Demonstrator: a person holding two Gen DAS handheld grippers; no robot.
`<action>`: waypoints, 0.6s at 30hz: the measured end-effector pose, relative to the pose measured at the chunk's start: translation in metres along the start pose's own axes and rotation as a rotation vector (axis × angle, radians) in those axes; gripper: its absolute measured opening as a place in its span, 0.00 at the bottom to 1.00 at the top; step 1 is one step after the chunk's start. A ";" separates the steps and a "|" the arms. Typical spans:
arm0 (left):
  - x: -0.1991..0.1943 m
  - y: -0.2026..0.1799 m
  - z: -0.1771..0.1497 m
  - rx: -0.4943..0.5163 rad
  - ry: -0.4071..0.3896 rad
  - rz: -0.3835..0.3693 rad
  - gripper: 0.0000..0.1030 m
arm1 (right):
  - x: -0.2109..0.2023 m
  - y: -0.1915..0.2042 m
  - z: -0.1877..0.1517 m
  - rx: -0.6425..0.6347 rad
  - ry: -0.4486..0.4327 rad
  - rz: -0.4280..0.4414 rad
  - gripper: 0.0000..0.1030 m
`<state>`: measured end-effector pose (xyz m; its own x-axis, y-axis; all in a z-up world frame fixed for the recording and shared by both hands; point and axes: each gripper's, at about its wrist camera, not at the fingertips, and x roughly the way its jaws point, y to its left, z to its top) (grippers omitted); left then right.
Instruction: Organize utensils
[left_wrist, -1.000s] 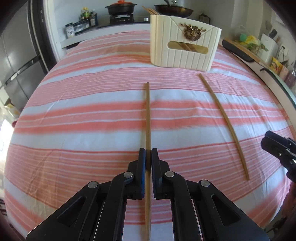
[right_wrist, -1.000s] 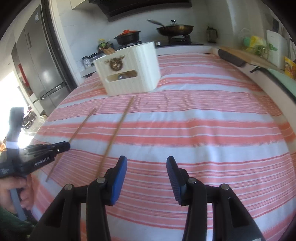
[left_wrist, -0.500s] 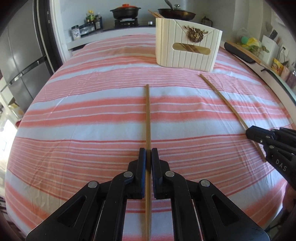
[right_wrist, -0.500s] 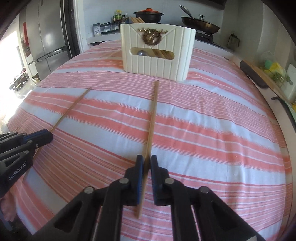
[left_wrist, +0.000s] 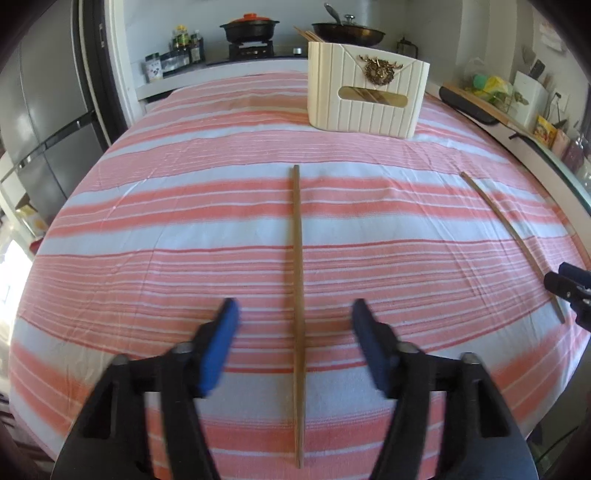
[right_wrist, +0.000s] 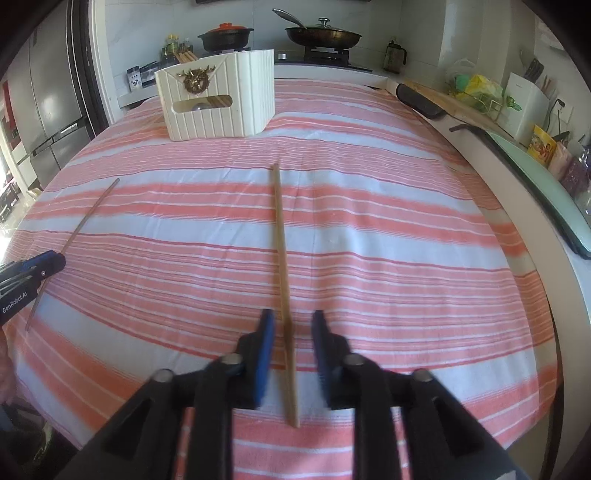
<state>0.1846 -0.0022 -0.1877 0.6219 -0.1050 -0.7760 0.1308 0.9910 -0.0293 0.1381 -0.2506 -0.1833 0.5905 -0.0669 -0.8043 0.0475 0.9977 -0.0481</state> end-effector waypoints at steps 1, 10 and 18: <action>-0.002 0.001 -0.003 0.003 0.000 -0.006 0.81 | -0.003 -0.002 0.000 0.012 -0.019 0.005 0.57; -0.013 0.018 -0.008 0.045 0.072 -0.077 0.81 | 0.006 -0.008 0.005 0.022 0.040 0.093 0.57; 0.004 0.022 0.033 0.107 0.136 -0.167 0.81 | 0.022 -0.006 0.028 -0.076 0.146 0.148 0.57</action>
<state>0.2157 0.0167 -0.1706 0.4759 -0.2476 -0.8439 0.3092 0.9454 -0.1031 0.1733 -0.2580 -0.1837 0.4630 0.0770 -0.8830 -0.0949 0.9948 0.0370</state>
